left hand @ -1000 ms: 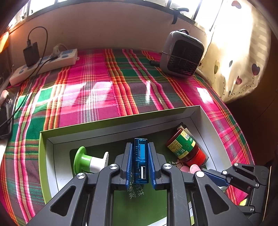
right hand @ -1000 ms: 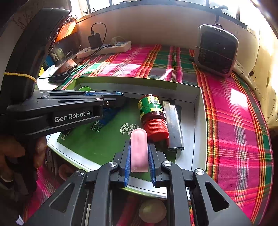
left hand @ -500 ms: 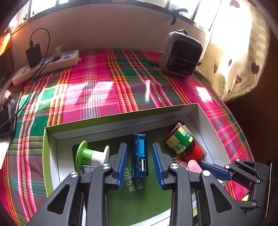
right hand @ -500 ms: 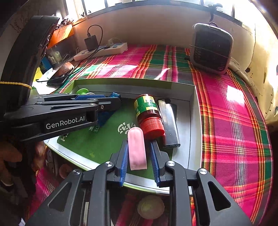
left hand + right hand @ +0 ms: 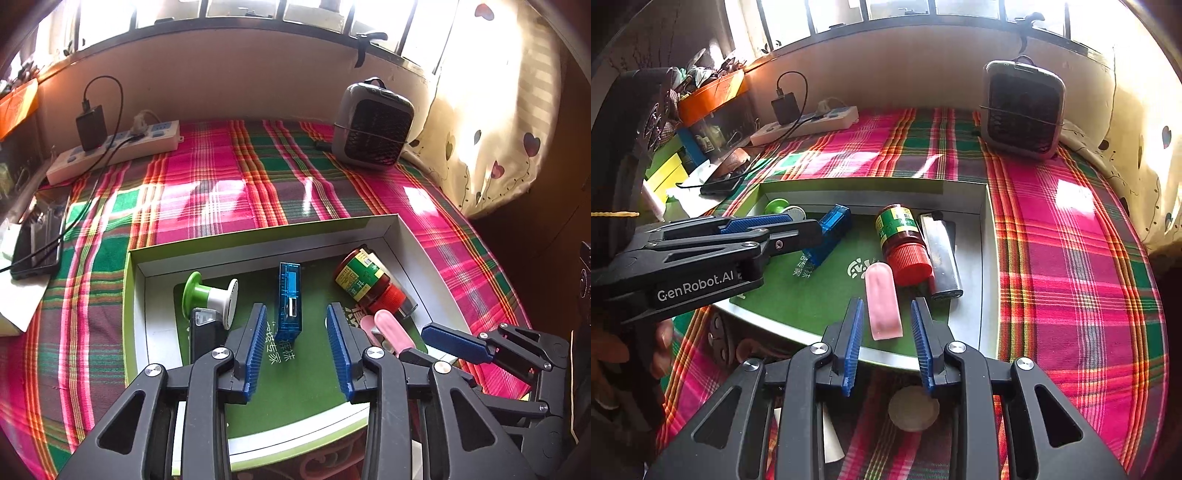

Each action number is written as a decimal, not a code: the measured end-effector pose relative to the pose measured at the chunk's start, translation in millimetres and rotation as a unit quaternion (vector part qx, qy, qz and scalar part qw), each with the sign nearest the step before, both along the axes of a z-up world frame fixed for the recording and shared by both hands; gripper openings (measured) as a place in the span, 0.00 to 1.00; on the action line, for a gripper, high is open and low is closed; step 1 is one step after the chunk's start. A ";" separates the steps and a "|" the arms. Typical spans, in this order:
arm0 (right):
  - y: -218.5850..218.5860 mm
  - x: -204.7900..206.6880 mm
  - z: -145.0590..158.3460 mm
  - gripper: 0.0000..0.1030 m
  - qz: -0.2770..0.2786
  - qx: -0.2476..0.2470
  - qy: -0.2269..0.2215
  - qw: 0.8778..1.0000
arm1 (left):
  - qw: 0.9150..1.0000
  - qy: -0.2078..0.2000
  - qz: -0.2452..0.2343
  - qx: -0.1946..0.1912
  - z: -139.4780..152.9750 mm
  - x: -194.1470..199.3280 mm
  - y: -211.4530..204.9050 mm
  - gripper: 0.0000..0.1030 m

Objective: Organize rigid objects
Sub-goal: 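Lower both items into the tray and open both grippers, then withdraw both grippers toward the white round jar and black round object, then close the right gripper on the white round jar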

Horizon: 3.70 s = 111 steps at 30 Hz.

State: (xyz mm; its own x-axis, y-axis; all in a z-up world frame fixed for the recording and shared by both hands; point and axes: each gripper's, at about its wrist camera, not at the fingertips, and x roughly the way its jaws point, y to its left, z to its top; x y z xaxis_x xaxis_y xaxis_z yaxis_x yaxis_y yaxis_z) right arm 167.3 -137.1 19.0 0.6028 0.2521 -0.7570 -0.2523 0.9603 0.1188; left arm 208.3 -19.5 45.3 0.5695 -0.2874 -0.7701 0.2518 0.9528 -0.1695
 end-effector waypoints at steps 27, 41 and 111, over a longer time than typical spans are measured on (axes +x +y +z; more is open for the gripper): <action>-17.0 -56.8 19.4 0.46 -0.023 0.011 -0.037 0.999 | 0.997 -0.028 0.063 -0.032 17.2 -89.7 46.4 0.33; -49.3 -75.4 5.4 0.46 -0.066 0.011 -0.028 0.997 | 0.994 0.001 0.085 -0.063 -11.5 -117.3 75.1 0.40; -43.1 -48.7 -23.0 0.28 -0.056 0.004 -0.002 0.998 | 0.993 0.022 0.081 -0.080 -32.6 -92.9 57.0 0.48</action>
State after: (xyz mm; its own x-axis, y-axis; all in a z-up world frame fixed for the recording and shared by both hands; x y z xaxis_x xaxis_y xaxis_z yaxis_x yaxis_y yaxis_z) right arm 118.7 -180.2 -3.9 0.6308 0.1889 -0.7526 -0.1444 0.9816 0.1253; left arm 115.4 37.4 12.6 0.5844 -0.3157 -0.7476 0.0869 0.9403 -0.3291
